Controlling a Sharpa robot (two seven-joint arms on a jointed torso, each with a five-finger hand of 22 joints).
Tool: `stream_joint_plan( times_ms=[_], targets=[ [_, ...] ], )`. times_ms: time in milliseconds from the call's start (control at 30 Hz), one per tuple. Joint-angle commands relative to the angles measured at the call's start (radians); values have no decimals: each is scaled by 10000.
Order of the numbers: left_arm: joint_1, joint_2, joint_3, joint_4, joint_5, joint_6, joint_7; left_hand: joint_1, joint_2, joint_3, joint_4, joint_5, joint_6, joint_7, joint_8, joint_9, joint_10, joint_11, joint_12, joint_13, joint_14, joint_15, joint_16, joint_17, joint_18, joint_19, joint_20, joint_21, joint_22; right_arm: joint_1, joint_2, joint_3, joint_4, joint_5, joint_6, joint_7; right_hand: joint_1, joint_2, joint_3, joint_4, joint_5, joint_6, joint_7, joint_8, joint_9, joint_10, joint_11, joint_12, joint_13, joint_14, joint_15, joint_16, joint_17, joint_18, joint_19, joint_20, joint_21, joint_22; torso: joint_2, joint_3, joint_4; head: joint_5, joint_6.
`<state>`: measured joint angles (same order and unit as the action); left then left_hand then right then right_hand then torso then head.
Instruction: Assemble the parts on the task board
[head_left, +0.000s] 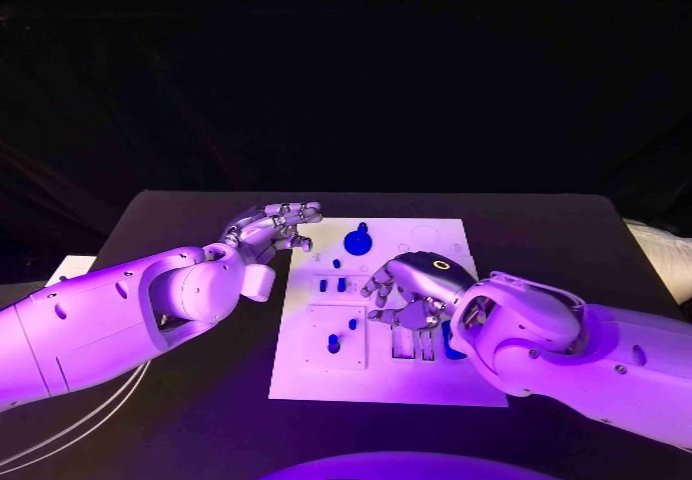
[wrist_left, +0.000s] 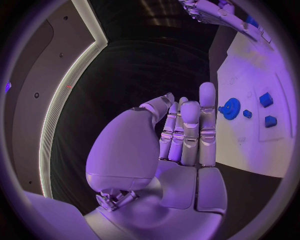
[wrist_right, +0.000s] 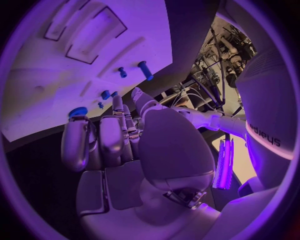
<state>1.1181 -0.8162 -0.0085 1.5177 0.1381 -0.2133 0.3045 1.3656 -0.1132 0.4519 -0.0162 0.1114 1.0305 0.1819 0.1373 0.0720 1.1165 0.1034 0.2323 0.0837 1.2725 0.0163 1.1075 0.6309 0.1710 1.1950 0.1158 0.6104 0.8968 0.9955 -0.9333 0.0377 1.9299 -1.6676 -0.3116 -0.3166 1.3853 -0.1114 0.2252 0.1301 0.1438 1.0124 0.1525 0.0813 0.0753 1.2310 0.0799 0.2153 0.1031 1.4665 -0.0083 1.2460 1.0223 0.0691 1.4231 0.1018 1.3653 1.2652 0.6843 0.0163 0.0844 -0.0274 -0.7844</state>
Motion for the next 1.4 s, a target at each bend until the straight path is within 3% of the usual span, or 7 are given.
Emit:
stream_joint_plan(
  times_ms=[33, 200, 300, 367, 467, 867, 1400],
  targets=[
    [1, -23, -1, 14, -32, 207, 27, 97, 13, -22, -30, 22, -72, -25, 30, -15, -61, -2, 37, -7, -104, 2, -9, -16, 113, 66, -2, -68, -10, 114, -634, 19, 295, 2236, -775, -721, -336, -69, -139, 258, 229, 183, -173, 137, 31, 1138, -333, 505, 358, 388, -204, 453, 631, -147, 362, -172, 498, 688, -54, -37, -103, -194, 83],
    [0, -66, -6, 25, -32, 207, 35, 97, 13, -22, -30, 22, -73, -25, 31, -15, -62, -2, 38, -7, -105, 2, -10, -18, 113, 66, -2, -68, -11, 172, -1538, 17, 627, 2734, -783, -1514, -940, -250, -870, 870, 1236, 412, -432, 373, 82, 2038, -610, 1918, 1937, 446, -462, 815, 1036, -326, 734, -482, 1063, 1490, -87, -17, -242, -308, 130],
    [0, -77, -8, 32, -32, 222, 33, 97, 13, -22, -30, 22, -73, -25, 31, -15, -62, -2, 38, -7, -105, 2, -10, -18, 113, 66, -2, -68, -11, 164, -1929, -14, 769, 2720, -642, -1930, -1152, -217, -1310, 1195, 1718, 498, -518, 517, 151, 2189, -674, 4807, 5177, 494, -499, 1103, 1443, -356, 790, -543, 1173, 1647, -105, -12, -291, -369, 131],
    [0, -78, -9, 33, -32, 233, 33, 95, 13, -24, -29, 22, -73, -24, 31, -15, -63, -2, 39, -8, -106, 3, -10, -20, 113, 66, -1, -69, -11, 146, -2147, -46, 855, 2596, -477, -2228, -1081, -155, -1826, 1440, 1827, 434, -591, 649, 242, 1951, -727, 6678, 7382, 524, -473, 1396, 1867, -380, 814, -543, 1241, 1747, -125, -16, -317, -402, 129],
    [0, -79, -10, 33, -32, 245, 33, 86, 13, -30, -25, 20, -76, -21, 34, -15, -66, 1, 44, -8, -109, 5, -12, -28, 112, 65, -1, -71, -12, 63, -2359, -87, 981, 2264, -175, -2687, -1228, 202, -2369, 1552, 1777, 390, -522, 835, 376, 1762, -659, 8115, 9186, 589, -492, 1798, 2547, -410, 875, -510, 1345, 1911, -136, -16, -338, -422, 119],
    [-2, -104, -13, 29, -32, 253, 31, 86, 13, -30, -25, 20, -76, -21, 34, -15, -66, 1, 44, -8, -109, 5, -12, -28, 112, 65, -1, -71, -12, -162, -2405, -126, 1034, 1048, 708, -3650, -1892, 527, -3303, 1624, 1621, 484, -616, 1256, 765, 1758, -702, 8825, 10331, 646, -513, 2119, 3123, -443, 943, -530, 1444, 2073, -142, -28, -339, -515, 74],
    [-11, -116, -17, 10, -32, 276, 28, 62, 17, -47, -15, 18, -82, -19, 43, -16, -77, 5, 59, -9, -112, 9, -7, -30, 111, 65, 3, -78, -15, -381, -2161, -134, 839, 385, 1490, -3997, -2130, 547, -3721, 1623, 1314, 484, -652, 1461, 1026, 1667, -726, 8680, 10433, 630, -528, 2120, 3136, -449, 949, -541, 1457, 2101, -136, -23, -333, -485, 68]
  ],
)
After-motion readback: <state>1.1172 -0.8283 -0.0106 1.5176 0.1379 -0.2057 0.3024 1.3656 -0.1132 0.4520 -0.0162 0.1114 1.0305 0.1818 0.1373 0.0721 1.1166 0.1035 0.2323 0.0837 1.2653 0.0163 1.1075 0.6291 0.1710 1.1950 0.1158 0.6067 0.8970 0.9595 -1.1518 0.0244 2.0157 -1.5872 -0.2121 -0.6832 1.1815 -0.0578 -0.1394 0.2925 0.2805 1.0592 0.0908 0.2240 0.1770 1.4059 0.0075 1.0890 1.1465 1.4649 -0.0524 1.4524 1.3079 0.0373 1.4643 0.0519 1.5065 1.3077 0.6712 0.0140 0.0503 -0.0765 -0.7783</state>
